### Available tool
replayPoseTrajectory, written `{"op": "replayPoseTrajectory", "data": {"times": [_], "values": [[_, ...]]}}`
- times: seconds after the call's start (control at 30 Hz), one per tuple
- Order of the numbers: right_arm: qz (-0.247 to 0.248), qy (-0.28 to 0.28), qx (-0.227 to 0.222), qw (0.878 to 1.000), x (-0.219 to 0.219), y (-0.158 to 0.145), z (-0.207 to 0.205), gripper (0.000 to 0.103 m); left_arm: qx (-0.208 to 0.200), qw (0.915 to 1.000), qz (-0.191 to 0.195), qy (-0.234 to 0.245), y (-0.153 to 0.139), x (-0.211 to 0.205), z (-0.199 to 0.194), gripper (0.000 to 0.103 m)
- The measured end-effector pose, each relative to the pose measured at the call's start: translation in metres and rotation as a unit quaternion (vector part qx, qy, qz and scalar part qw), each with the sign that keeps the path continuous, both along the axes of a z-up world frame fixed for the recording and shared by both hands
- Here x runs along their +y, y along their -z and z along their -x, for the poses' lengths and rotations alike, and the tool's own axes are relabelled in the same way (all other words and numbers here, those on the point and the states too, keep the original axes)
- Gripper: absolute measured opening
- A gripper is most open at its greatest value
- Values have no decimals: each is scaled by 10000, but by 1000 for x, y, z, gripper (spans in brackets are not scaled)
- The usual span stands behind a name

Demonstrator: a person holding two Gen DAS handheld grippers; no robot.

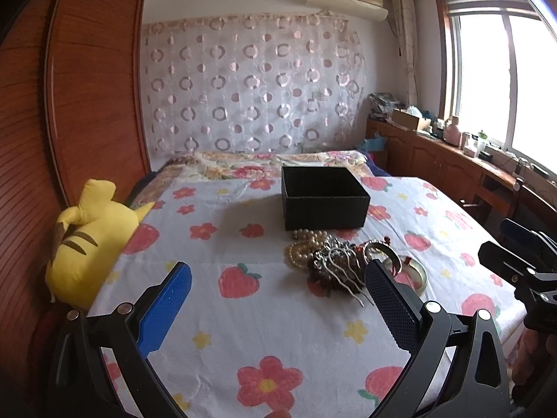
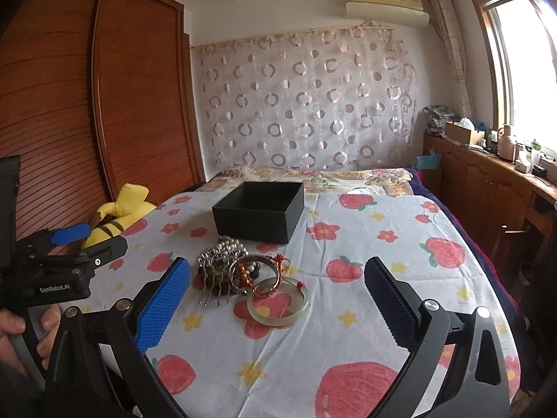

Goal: Organize jewelry
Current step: 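Lower the left tool onto the silver bangle and close on it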

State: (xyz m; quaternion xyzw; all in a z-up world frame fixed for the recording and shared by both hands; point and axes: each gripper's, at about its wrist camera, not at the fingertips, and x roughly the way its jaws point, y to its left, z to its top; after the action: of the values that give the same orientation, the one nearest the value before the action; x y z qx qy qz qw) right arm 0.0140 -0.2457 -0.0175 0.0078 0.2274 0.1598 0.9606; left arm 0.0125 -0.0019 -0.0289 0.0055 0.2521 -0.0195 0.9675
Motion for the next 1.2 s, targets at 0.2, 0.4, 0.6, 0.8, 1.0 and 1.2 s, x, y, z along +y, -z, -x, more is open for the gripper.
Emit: {"op": "replayPoseTrajectory", "data": {"times": [0.2,0.4,0.6,0.8,1.0,1.2], "values": [[208,-196,233,9993,-4,16,-9,92,177,9993,137,284,11,0,-7,97],[483,-282,496,9972,-11,35,-18,88,505,9953,102,826,23,-17,-23,97],[582,-319,648,9957,-19,45,-25,87,827,9883,-77,1283,32,-40,-42,97],[595,-306,729,9951,-28,51,-25,87,1034,9793,-154,1736,32,-64,-62,96],[577,-312,766,9949,-34,52,-24,87,1331,9686,-202,2090,33,-81,-87,75],[546,-341,732,9952,-37,51,-21,87,1601,9596,-474,2264,41,-102,-107,70]]}}
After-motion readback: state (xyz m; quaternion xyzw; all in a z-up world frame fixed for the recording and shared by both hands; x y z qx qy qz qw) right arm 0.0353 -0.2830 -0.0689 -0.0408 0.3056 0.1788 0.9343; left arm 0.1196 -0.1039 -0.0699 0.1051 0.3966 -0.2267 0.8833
